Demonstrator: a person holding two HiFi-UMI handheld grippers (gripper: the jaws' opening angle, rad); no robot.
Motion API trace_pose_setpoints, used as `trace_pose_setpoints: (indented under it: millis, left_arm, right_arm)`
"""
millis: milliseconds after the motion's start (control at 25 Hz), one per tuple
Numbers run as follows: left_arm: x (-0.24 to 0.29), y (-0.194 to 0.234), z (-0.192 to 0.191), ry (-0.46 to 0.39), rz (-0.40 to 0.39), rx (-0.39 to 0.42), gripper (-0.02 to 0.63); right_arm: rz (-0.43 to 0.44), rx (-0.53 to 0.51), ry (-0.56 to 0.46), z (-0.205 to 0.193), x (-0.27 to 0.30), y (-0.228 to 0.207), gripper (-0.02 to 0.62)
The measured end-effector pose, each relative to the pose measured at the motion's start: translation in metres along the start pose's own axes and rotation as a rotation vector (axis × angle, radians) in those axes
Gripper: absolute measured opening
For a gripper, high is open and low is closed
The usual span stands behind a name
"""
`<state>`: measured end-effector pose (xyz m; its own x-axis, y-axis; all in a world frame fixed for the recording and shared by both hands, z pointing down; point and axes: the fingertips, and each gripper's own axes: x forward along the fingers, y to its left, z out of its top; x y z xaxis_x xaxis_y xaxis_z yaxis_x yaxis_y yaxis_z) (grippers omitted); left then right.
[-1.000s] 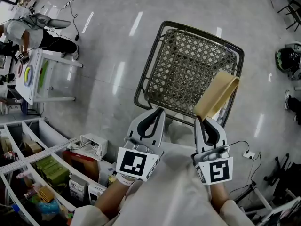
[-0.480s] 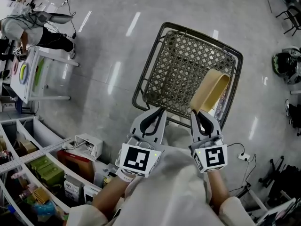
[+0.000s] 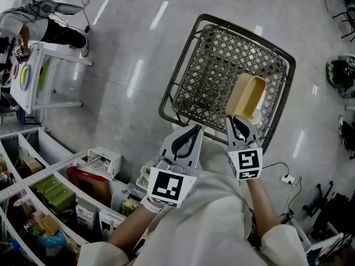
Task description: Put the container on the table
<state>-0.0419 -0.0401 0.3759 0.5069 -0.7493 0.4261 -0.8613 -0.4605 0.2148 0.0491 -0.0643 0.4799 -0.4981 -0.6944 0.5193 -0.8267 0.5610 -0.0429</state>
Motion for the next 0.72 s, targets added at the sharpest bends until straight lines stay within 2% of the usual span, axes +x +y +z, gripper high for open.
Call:
trace_pose_setpoints:
  millis: [160, 600, 720]
  left_arm:
    - [0.006, 0.001, -0.007, 0.012, -0.018, 0.024, 0.031]
    - [0.018, 0.018, -0.023, 0.064, -0.016, -0.004, 0.031]
    - [0.023, 0.022, -0.025, 0.077, -0.005, -0.040, 0.031]
  right_arm:
    - [0.001, 0.010, 0.055, -0.021, 0.022, -0.006, 0.034]
    - [-0.010, -0.031, 0.242, -0.089, 0.083, -0.011, 0.034]
    - [-0.006, -0.018, 0.285, -0.105, 0.097, -0.014, 0.034]
